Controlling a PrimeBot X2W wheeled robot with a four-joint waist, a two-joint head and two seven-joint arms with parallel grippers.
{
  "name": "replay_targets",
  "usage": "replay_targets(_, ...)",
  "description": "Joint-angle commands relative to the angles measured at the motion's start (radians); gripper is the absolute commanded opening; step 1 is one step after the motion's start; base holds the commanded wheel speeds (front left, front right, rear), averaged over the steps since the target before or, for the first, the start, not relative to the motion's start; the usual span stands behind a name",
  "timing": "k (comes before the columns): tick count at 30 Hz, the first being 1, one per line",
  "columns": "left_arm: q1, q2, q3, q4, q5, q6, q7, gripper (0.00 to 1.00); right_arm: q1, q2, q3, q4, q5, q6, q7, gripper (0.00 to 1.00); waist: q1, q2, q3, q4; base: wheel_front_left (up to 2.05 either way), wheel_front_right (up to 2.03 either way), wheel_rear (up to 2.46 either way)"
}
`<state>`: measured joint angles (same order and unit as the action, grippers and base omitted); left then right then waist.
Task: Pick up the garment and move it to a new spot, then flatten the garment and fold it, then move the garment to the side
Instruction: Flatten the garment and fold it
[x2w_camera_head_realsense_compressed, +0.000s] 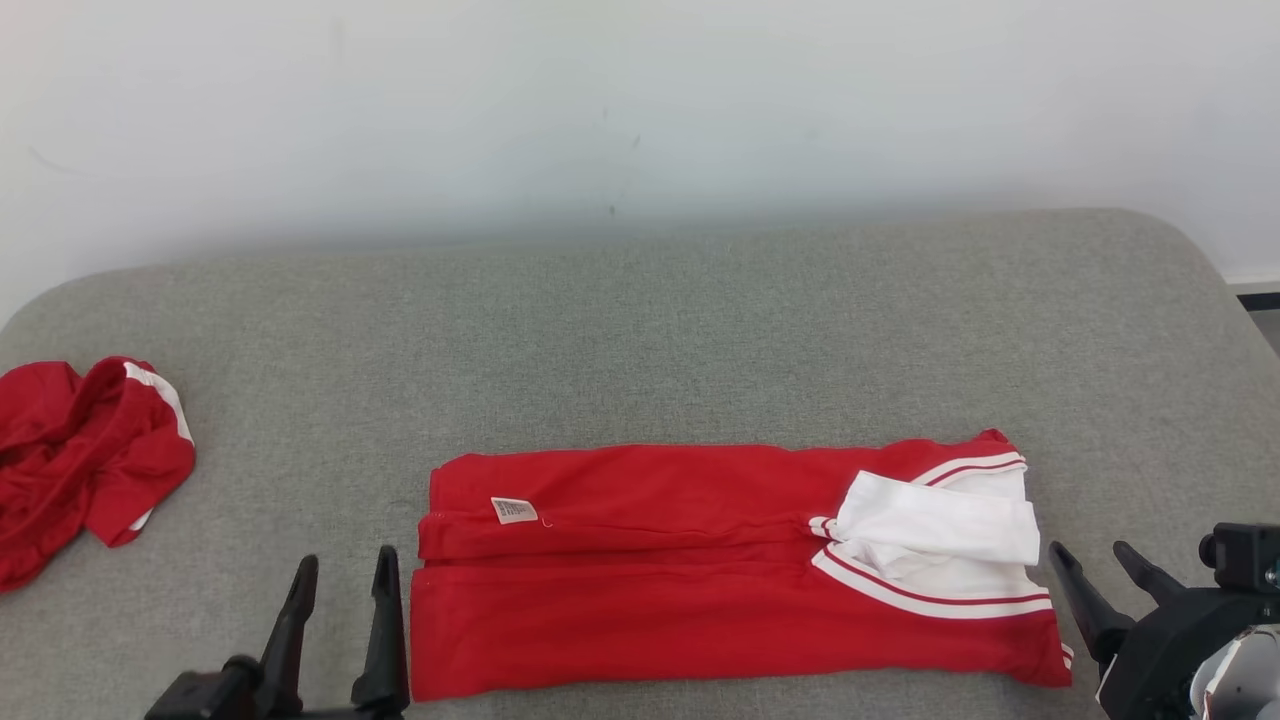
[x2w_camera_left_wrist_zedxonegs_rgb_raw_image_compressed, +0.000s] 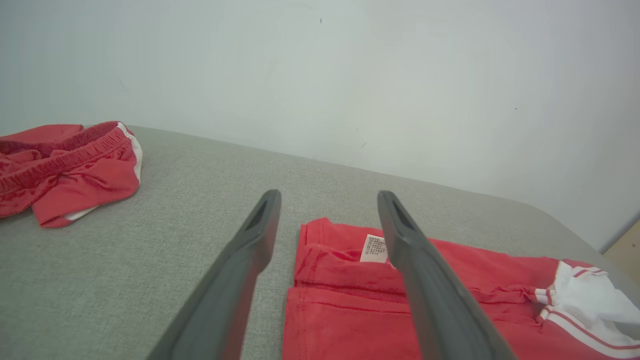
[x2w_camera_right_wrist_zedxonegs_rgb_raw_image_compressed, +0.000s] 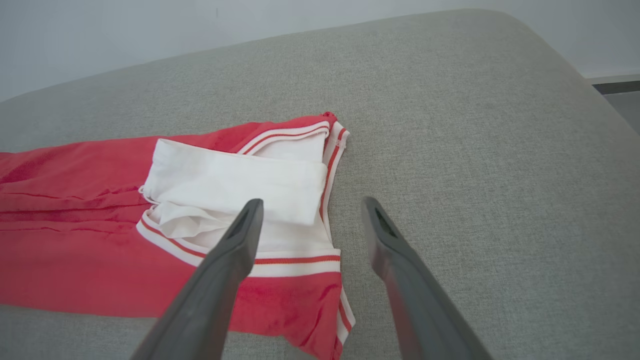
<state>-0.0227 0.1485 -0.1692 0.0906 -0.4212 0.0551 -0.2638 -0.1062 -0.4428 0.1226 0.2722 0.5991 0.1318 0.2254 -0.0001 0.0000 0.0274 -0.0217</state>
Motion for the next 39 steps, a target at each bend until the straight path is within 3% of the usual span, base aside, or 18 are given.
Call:
replay_targets(1,0.022,-0.010,0.019,-0.013,0.017,-0.012,0.000,1.00,-0.004,0.014,-0.011,0.005,-0.009,-0.003,0.004,1.00,0.0001,0.0000,-0.006,0.001,0.00,0.00,0.00)
replay_targets(7,0.103,-0.064,0.112,-0.023,0.084,-0.076,0.000,1.00,-0.064,0.066,-0.074,0.075,-0.020,-0.002,0.068,1.00,0.0001,0.0000,-0.002,0.018,0.00,0.00,0.00)
replay_targets(14,0.106,-0.086,0.149,-0.009,0.123,-0.114,0.000,1.00,-0.149,0.090,-0.113,0.176,-0.037,-0.002,0.138,1.00,0.0001,0.0000,0.022,0.049,0.00,0.00,0.00)
replay_targets(31,0.010,-0.097,0.175,0.037,0.174,-0.129,0.000,1.00,-0.278,0.146,-0.186,0.427,-0.104,-0.002,0.205,1.00,0.0001,0.0000,0.100,0.117,0.00,0.00,0.00)
replay_targets(39,-0.012,-0.098,0.190,0.036,0.187,-0.127,0.000,1.00,-0.308,0.190,-0.161,0.496,-0.117,-0.002,0.262,1.00,0.0001,0.0000,0.125,0.120,0.00,0.00,0.00)
